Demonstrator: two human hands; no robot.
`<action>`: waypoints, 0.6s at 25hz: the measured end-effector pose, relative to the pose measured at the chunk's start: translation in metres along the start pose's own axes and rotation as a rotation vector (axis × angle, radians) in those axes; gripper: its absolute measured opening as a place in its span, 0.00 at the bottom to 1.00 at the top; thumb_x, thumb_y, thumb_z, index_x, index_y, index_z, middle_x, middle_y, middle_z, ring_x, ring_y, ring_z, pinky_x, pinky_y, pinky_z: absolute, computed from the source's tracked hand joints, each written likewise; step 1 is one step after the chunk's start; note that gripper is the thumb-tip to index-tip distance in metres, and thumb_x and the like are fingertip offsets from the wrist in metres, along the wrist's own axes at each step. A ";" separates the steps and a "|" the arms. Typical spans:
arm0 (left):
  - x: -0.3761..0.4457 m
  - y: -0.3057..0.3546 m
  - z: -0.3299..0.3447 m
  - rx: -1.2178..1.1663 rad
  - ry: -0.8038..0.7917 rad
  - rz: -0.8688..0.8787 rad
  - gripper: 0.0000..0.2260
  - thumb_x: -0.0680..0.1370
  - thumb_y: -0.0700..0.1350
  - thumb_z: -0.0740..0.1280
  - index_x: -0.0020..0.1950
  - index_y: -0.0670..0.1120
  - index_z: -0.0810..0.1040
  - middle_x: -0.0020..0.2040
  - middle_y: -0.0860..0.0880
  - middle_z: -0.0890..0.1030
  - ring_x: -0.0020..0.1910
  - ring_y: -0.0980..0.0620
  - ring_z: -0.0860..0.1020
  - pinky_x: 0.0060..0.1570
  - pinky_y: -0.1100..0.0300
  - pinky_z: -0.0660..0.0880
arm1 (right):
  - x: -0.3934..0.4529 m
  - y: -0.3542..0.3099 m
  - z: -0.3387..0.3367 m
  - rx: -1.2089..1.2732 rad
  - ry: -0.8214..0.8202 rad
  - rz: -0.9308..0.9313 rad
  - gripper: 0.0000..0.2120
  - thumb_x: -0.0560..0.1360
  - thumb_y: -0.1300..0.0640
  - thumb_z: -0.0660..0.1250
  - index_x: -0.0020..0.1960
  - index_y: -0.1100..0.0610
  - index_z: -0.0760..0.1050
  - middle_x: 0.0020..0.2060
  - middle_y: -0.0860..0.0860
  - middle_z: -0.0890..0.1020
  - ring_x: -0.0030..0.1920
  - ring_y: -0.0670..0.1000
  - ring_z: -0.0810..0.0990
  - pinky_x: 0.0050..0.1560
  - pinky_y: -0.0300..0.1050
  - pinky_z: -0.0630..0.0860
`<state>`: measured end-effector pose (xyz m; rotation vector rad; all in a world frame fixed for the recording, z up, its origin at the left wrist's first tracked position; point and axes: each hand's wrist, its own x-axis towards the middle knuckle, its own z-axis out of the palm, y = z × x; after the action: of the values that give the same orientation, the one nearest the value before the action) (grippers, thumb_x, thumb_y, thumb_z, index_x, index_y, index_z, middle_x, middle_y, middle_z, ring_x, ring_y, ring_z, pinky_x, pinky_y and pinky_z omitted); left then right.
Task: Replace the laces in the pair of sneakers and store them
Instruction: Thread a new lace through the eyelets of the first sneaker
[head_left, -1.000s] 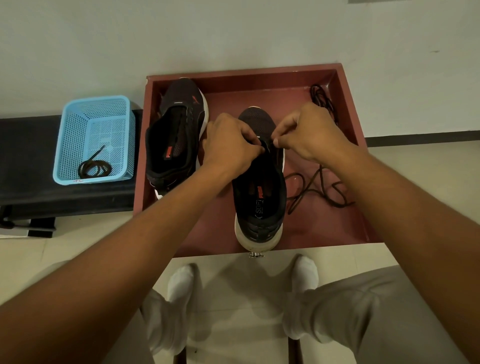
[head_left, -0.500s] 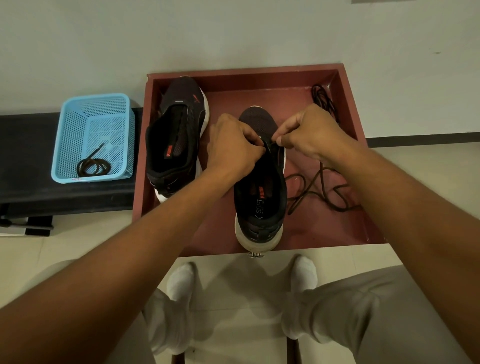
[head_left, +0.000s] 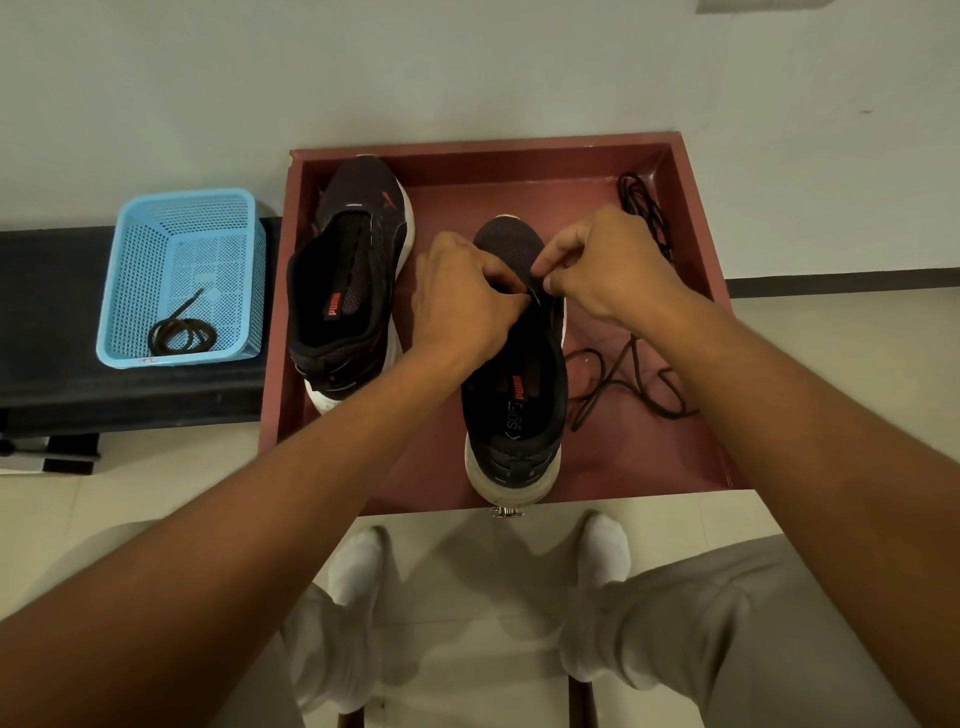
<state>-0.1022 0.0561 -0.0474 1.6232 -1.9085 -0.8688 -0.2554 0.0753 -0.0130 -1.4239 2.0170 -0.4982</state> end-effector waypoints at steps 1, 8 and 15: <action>-0.001 0.000 0.000 -0.004 0.006 0.005 0.04 0.71 0.46 0.81 0.44 0.51 0.88 0.45 0.60 0.70 0.50 0.57 0.72 0.48 0.59 0.75 | 0.000 0.000 0.001 0.014 0.013 -0.002 0.10 0.73 0.66 0.76 0.46 0.50 0.85 0.38 0.46 0.83 0.38 0.41 0.80 0.40 0.32 0.77; 0.000 -0.007 0.007 0.024 0.016 -0.002 0.05 0.70 0.50 0.80 0.44 0.54 0.88 0.60 0.50 0.73 0.61 0.51 0.73 0.57 0.55 0.76 | -0.001 -0.003 0.012 0.093 0.051 0.035 0.14 0.73 0.65 0.77 0.38 0.47 0.80 0.36 0.48 0.84 0.39 0.46 0.83 0.43 0.40 0.82; 0.000 -0.006 0.008 -0.029 -0.007 -0.019 0.06 0.70 0.47 0.81 0.43 0.51 0.87 0.58 0.50 0.72 0.56 0.54 0.74 0.53 0.63 0.75 | -0.001 -0.007 0.001 0.110 -0.065 0.123 0.05 0.71 0.57 0.80 0.44 0.57 0.86 0.39 0.54 0.87 0.43 0.52 0.87 0.53 0.51 0.85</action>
<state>-0.1039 0.0564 -0.0571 1.6259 -1.8798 -0.9070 -0.2494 0.0738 -0.0092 -1.2267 1.9807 -0.4951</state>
